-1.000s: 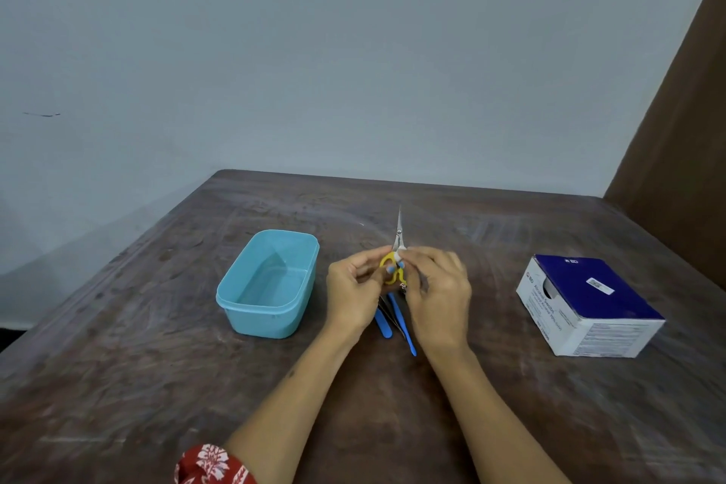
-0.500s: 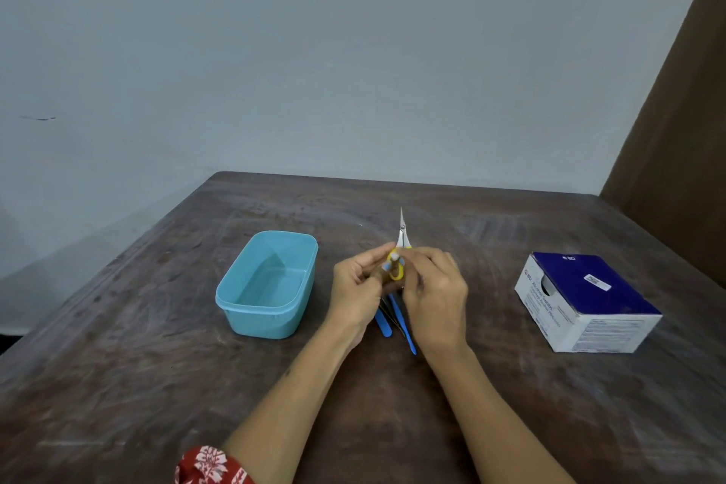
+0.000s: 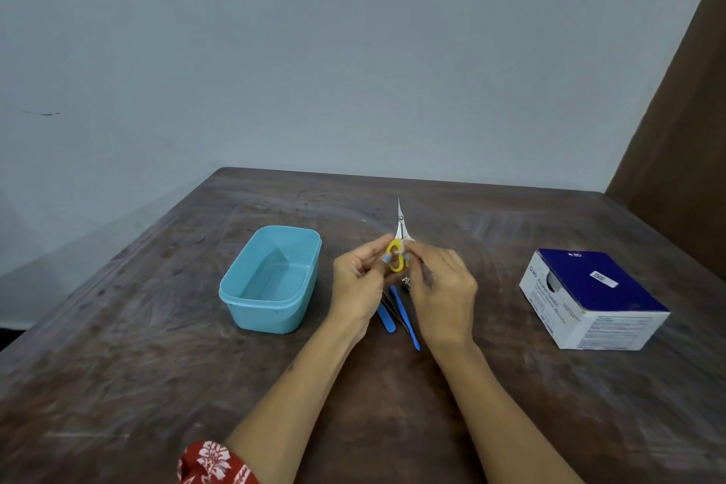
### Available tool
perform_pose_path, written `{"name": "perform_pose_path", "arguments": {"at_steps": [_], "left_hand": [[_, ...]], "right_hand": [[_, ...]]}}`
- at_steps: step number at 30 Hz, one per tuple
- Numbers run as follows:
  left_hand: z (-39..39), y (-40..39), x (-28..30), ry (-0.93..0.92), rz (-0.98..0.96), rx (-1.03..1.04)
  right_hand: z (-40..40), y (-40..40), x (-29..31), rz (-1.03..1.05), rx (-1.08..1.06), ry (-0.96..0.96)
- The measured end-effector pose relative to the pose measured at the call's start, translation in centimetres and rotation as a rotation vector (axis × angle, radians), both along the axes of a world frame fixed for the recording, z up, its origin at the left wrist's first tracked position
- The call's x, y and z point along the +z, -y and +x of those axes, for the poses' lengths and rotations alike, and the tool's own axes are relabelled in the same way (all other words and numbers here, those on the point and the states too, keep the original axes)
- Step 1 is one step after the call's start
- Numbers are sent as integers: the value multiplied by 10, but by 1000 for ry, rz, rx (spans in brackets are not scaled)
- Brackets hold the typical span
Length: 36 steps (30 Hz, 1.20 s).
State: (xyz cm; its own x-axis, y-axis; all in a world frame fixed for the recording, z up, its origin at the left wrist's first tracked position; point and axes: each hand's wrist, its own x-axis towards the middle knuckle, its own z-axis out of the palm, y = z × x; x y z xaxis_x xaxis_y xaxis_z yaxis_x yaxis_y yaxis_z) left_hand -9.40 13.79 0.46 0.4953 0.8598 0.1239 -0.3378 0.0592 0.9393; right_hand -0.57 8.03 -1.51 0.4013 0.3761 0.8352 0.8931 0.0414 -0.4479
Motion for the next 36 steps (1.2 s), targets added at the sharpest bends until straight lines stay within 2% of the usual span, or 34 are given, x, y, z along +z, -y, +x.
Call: {"name": "perform_pose_path", "arguments": {"at_steps": [4, 10, 16, 21, 27, 36], "left_hand": [[-1, -1, 0, 0, -3, -5], [1, 3, 0, -50, 19, -72], [-1, 1, -1, -20, 3, -16], [-1, 0, -1, 12, -25, -17], [-1, 8, 2, -25, 17, -145], [-3, -2, 4, 21, -28, -23]], "right_hand": [[-2, 0, 0, -15, 61, -4], [2, -2, 0, 46, 12, -58], [-1, 0, -1, -6, 89, 32], [-2, 0, -4, -43, 129, -16], [1, 1, 1, 86, 110, -125], [-3, -1, -3, -50, 124, -85]]}}
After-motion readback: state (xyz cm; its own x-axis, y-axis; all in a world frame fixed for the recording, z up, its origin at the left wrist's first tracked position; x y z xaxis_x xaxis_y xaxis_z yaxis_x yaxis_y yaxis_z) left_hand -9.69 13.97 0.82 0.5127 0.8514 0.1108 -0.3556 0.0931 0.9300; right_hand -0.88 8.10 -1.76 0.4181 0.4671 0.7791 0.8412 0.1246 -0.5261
